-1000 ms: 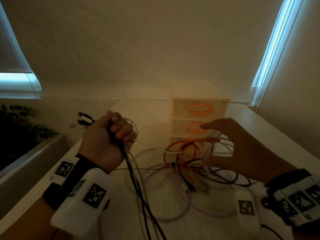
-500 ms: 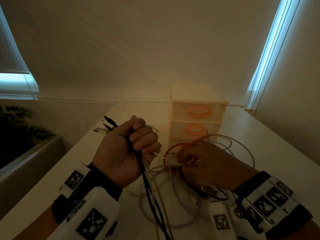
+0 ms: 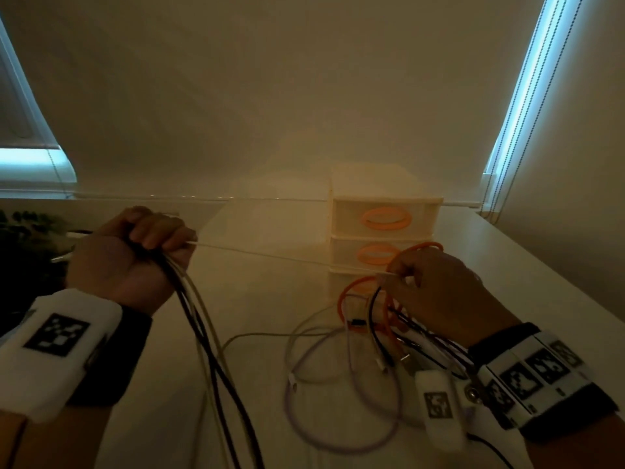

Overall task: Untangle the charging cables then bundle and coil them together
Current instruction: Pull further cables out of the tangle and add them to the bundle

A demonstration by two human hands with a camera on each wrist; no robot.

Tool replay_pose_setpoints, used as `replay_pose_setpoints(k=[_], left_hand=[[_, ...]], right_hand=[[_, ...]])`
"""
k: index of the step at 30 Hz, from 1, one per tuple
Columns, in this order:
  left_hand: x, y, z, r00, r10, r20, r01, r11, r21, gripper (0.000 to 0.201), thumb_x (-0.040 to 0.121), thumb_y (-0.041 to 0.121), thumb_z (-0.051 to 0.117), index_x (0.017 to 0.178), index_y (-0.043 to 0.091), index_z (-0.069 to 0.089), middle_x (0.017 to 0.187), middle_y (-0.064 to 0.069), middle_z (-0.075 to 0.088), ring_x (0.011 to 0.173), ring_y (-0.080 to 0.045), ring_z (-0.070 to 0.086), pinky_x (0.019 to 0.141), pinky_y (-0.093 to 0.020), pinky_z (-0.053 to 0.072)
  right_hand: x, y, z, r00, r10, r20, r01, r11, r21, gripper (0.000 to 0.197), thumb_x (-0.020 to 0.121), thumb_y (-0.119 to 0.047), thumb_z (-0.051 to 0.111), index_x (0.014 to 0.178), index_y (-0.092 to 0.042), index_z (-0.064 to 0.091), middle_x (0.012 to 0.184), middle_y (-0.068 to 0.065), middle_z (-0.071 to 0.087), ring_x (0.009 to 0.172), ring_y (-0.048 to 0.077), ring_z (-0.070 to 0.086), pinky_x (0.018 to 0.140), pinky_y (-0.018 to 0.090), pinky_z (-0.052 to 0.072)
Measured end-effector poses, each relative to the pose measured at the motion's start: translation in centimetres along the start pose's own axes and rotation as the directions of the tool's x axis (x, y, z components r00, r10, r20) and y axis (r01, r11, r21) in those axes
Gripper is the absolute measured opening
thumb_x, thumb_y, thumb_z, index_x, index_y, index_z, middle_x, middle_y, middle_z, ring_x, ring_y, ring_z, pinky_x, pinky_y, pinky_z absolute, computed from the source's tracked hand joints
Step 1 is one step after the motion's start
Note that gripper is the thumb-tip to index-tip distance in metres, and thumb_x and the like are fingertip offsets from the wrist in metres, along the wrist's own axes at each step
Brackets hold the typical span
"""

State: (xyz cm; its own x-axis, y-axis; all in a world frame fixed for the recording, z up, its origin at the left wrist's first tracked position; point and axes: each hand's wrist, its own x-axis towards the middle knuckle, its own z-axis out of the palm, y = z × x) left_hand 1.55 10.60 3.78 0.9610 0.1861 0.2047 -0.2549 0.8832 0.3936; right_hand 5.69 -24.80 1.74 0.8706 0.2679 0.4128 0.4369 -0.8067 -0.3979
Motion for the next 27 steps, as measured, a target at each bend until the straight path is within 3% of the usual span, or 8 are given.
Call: replay_pose_setpoints(k=[5,9,12,16,19,21,23,27], left_hand=[[0.4,0.2,-0.4,0.999,0.009,-0.041,-0.006,0.997,0.078,0.019,0.071,0.012,0.048,0.056,0.021,0.040,0.055,0.010,0.027,0.049,-0.007,0.029,0.051,-0.022,0.032],[-0.6,-5.0,1.0,0.991,-0.118,-0.068,0.130,0.965,0.227,0.040,0.096,0.024,0.038,0.057,0.020,0.044,0.055,0.009,0.024,0.047,-0.008,0.024,0.048,-0.022,0.026],[-1.6,-8.6,1.8,0.972,-0.234,-0.029,0.234,0.942,0.241,0.041,0.102,0.031,0.036,0.065,0.017,0.044,0.056,0.006,0.026,0.047,-0.010,0.024,0.048,-0.024,0.025],[-2.5,-10.4,2.7,0.954,-0.300,0.014,0.292,0.939,0.182,0.039,0.103,0.031,0.037,0.067,0.017,0.043,0.058,0.006,0.025,0.046,-0.010,0.025,0.047,-0.024,0.026],[-2.8,-10.1,3.2,0.941,-0.322,0.099,0.314,0.945,0.092,0.039,0.104,0.031,0.036,0.069,0.017,0.045,0.058,0.008,0.026,0.048,-0.009,0.026,0.050,-0.023,0.027],[-2.6,-8.6,3.3,0.933,-0.311,0.179,0.306,0.950,0.055,0.040,0.105,0.029,0.032,0.069,0.017,0.046,0.058,0.009,0.028,0.049,-0.007,0.028,0.052,-0.022,0.030],[-2.2,-6.3,3.1,0.937,-0.273,0.218,0.277,0.961,0.010,0.041,0.105,0.027,0.029,0.069,0.017,0.046,0.057,0.009,0.030,0.050,-0.007,0.032,0.053,-0.022,0.032],[-2.0,-3.7,2.4,0.894,-0.358,0.269,0.354,0.933,0.065,0.042,0.107,0.028,0.028,0.073,0.016,0.049,0.059,0.009,0.033,0.049,-0.005,0.032,0.052,-0.020,0.030]], right_hand=[[0.1,0.3,0.4,0.999,0.029,-0.032,-0.029,1.000,-0.001,0.024,0.087,-0.050,0.064,0.073,-0.032,0.059,0.082,-0.013,0.055,0.073,0.002,0.052,0.061,0.016,0.036],[-0.5,0.4,-1.3,0.981,0.058,0.186,-0.054,0.998,-0.027,0.016,0.083,-0.048,0.069,0.080,-0.035,0.059,0.077,-0.011,0.054,0.069,0.004,0.051,0.058,0.020,0.036],[-1.6,-0.7,-2.2,0.960,-0.059,0.273,0.036,0.995,0.092,0.014,0.081,-0.045,0.072,0.087,-0.041,0.060,0.073,-0.005,0.057,0.062,0.005,0.052,0.054,0.020,0.041],[-2.6,-3.4,-0.7,0.931,-0.332,0.154,0.269,0.906,0.328,0.029,0.085,-0.029,0.072,0.109,-0.042,0.064,0.098,-0.018,0.060,0.097,0.001,0.057,0.079,0.013,0.047],[-2.7,-4.9,1.6,0.867,-0.294,0.403,0.148,0.923,0.355,0.044,0.092,-0.039,0.066,0.132,-0.041,0.049,0.121,-0.025,0.057,0.112,-0.010,0.053,0.096,0.014,0.047],[-2.6,-4.8,2.2,0.785,-0.281,0.551,0.035,0.909,0.415,0.032,0.097,-0.036,0.060,0.128,-0.035,0.051,0.106,-0.009,0.072,0.096,0.004,0.067,0.087,0.030,0.057],[-2.5,-4.1,1.4,0.763,-0.270,0.588,-0.008,0.905,0.425,0.015,0.099,-0.031,0.057,0.113,-0.029,0.061,0.088,0.000,0.074,0.079,0.020,0.070,0.072,0.039,0.059],[-1.8,-2.9,0.4,0.887,-0.199,0.416,0.037,0.930,0.365,0.023,0.100,-0.028,0.055,0.088,-0.023,0.073,0.070,-0.006,0.064,0.061,0.004,0.060,0.058,0.018,0.050]])
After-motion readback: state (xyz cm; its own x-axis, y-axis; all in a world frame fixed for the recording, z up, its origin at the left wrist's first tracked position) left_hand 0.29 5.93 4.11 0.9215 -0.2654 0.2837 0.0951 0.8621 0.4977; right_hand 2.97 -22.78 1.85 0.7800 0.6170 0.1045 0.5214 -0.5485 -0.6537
